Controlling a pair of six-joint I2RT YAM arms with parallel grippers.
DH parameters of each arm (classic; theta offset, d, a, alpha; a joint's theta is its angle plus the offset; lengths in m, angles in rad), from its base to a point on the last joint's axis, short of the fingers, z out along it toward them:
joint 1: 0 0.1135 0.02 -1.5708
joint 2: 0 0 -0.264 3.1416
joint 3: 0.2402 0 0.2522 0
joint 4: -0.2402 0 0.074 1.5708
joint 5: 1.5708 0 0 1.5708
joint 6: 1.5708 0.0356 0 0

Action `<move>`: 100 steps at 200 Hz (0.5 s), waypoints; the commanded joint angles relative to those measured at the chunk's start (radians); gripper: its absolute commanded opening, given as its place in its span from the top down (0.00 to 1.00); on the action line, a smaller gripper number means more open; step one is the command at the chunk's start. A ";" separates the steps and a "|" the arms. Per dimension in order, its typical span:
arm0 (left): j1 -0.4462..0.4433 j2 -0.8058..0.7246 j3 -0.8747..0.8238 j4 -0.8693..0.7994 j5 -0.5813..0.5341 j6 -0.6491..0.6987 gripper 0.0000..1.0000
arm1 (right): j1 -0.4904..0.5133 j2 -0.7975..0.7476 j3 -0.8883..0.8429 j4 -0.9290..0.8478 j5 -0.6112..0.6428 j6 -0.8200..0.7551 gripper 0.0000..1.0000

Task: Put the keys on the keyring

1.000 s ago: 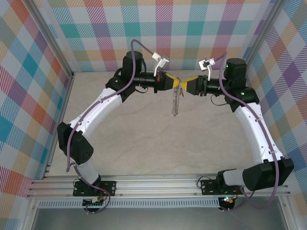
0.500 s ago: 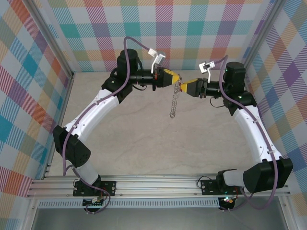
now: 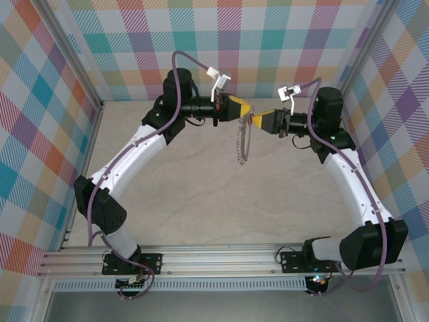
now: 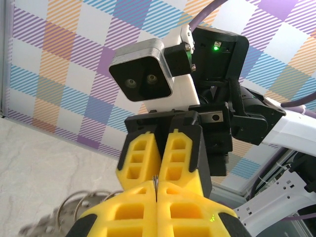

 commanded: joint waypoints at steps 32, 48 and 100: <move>-0.006 -0.032 -0.015 0.088 0.007 -0.027 1.00 | 0.017 0.012 -0.032 0.095 -0.052 0.043 1.00; -0.007 -0.032 -0.017 0.093 0.006 -0.031 1.00 | 0.023 0.014 -0.038 0.103 -0.050 0.047 1.00; -0.007 -0.033 -0.029 0.120 0.004 -0.047 1.00 | 0.062 0.045 -0.036 0.131 -0.042 0.063 1.00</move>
